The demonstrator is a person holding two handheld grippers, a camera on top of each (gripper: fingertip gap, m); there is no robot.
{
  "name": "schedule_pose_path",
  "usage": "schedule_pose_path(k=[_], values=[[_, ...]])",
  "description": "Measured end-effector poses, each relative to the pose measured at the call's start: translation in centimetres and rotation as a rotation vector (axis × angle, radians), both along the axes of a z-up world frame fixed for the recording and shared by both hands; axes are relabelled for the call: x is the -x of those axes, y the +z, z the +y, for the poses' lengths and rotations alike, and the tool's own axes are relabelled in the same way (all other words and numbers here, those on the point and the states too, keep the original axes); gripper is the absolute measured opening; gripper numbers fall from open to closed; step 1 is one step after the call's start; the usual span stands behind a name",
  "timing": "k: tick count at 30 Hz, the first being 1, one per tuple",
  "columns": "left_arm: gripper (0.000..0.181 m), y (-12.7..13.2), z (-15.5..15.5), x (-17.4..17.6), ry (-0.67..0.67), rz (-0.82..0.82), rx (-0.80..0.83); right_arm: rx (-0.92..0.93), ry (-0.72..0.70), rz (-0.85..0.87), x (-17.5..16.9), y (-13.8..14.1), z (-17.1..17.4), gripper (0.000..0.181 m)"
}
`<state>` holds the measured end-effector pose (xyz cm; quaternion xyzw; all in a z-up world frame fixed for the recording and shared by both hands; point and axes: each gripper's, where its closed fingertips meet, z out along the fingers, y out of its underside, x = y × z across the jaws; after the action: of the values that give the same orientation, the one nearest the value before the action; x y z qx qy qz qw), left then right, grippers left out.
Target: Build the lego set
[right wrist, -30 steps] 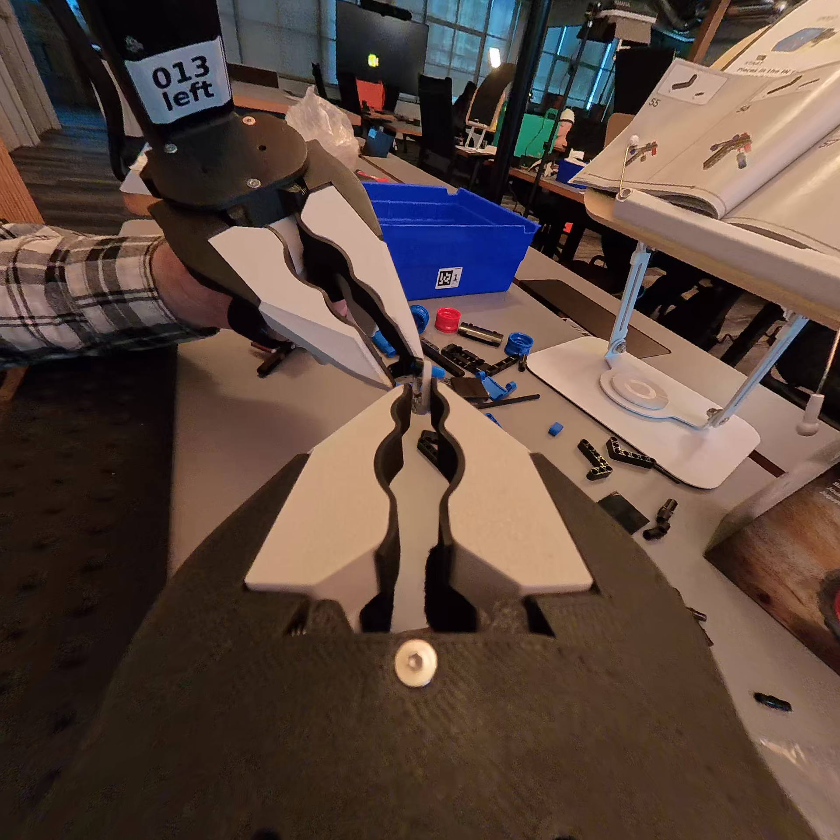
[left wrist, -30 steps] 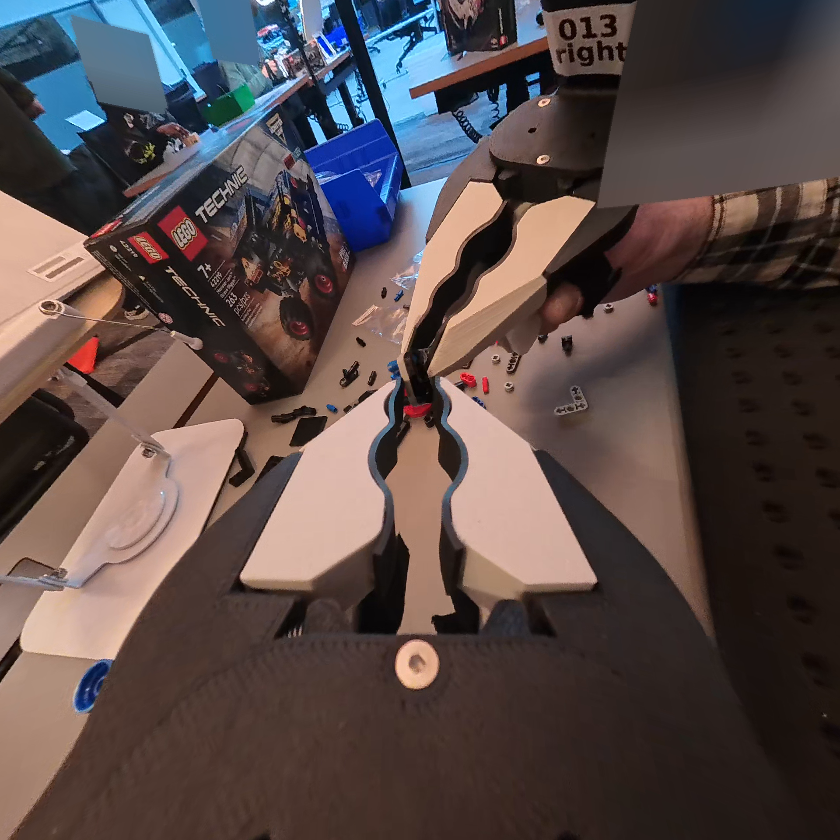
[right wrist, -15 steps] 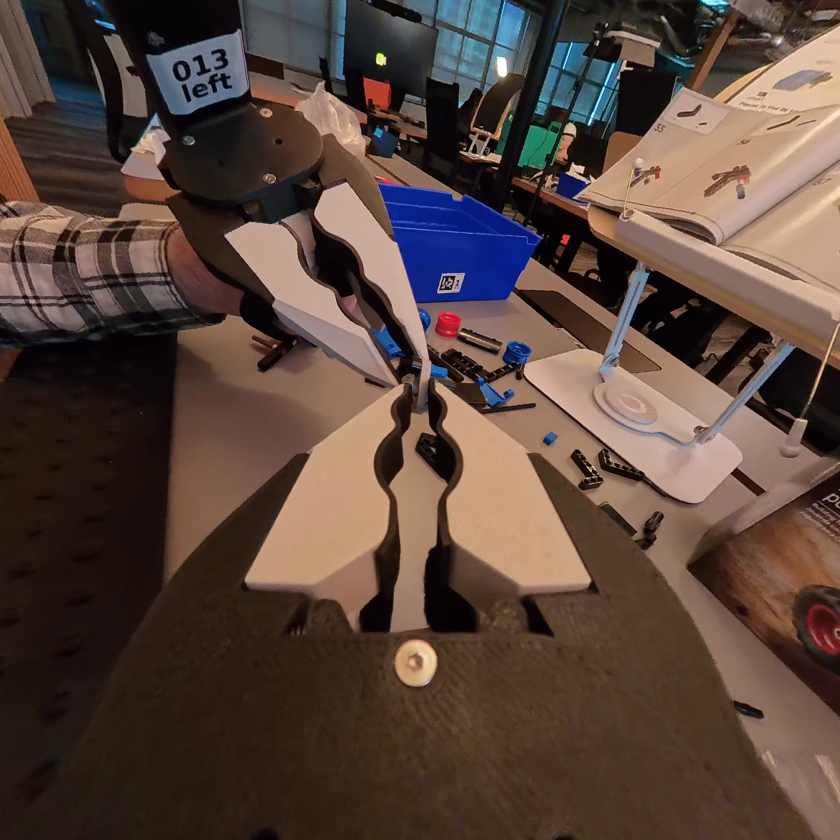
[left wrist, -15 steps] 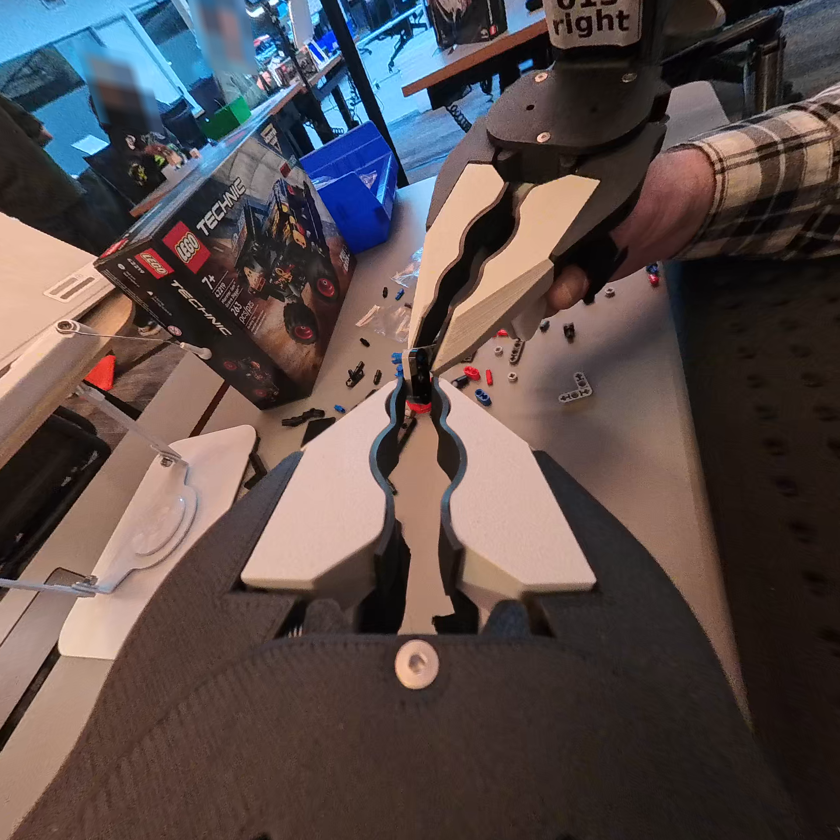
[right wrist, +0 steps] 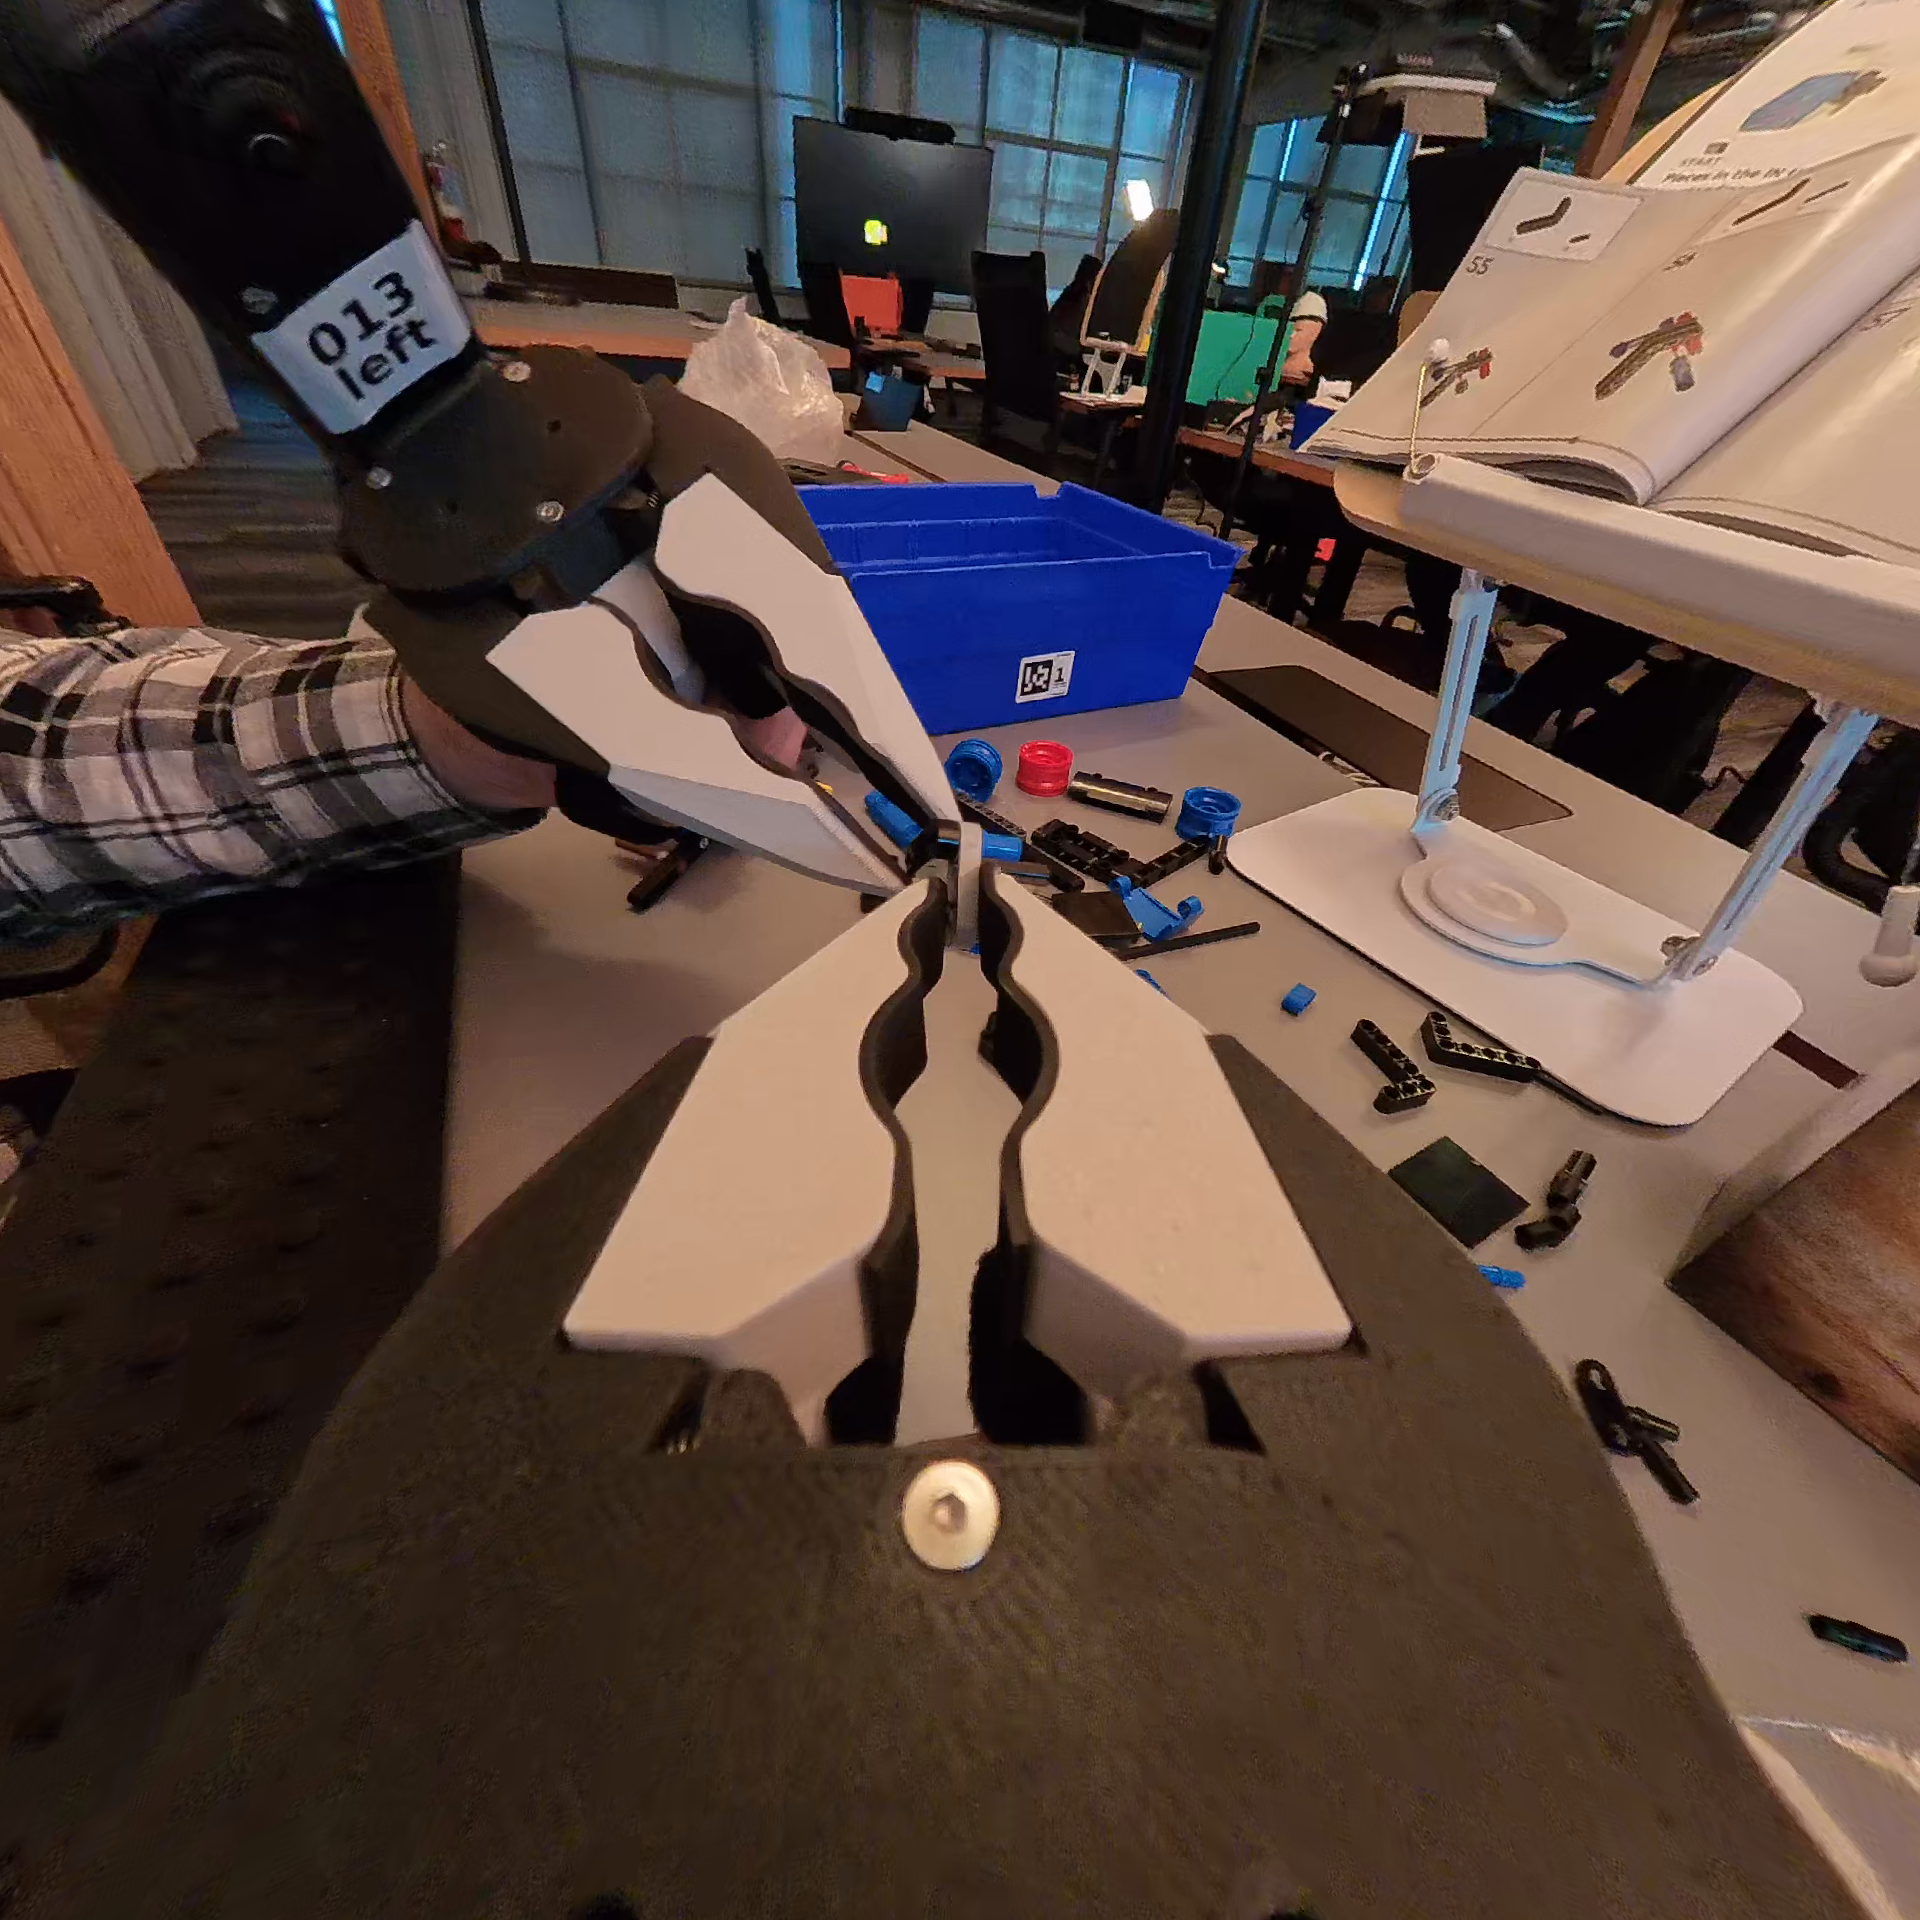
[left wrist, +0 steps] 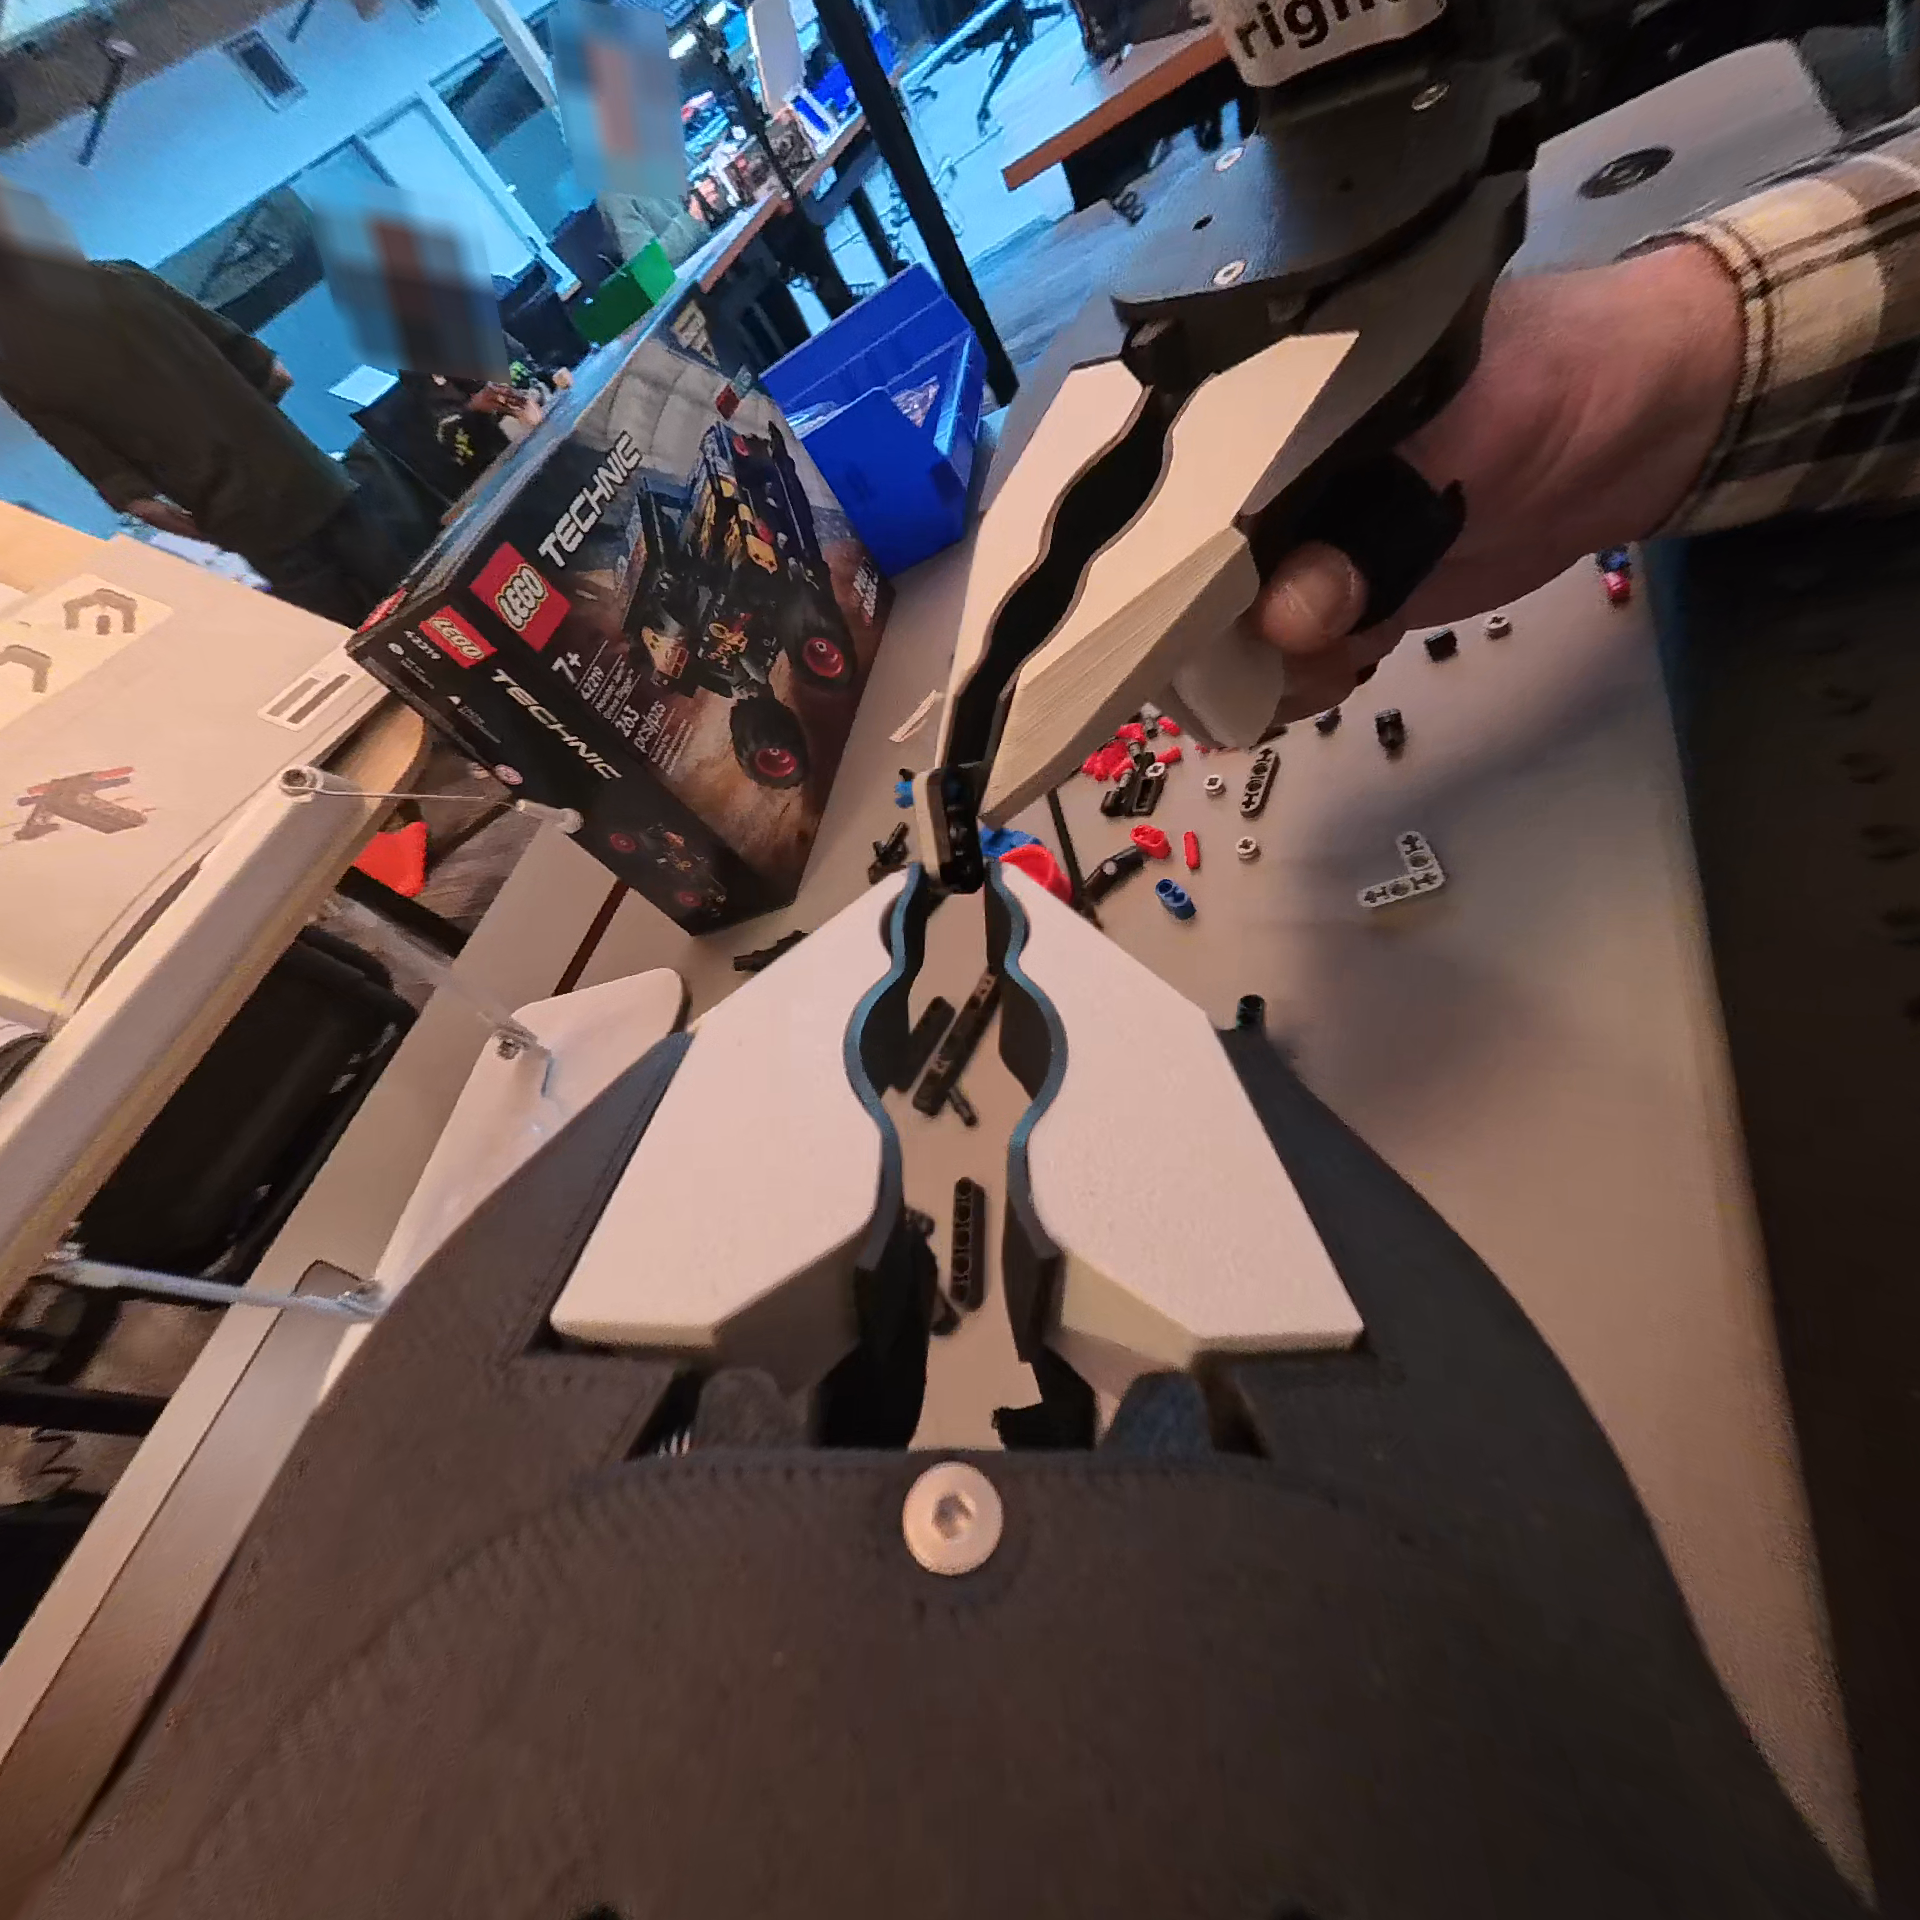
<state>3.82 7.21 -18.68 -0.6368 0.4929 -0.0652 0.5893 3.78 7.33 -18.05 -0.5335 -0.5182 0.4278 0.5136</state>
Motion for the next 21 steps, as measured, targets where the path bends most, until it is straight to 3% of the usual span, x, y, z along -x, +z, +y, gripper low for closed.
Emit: schedule_pose_path(k=[14, 21], values=[[0.007, 0.3, 1.4, -0.2, 0.189, 0.129, -0.157, -0.125, -0.133, -0.032, 0.0, 0.0, 1.1, 0.003], [0.006, 0.3, 1.4, -0.2, 0.170, 0.108, -0.142, -0.114, -0.110, -0.021, 0.0, 0.2, 0.8, 0.003]])
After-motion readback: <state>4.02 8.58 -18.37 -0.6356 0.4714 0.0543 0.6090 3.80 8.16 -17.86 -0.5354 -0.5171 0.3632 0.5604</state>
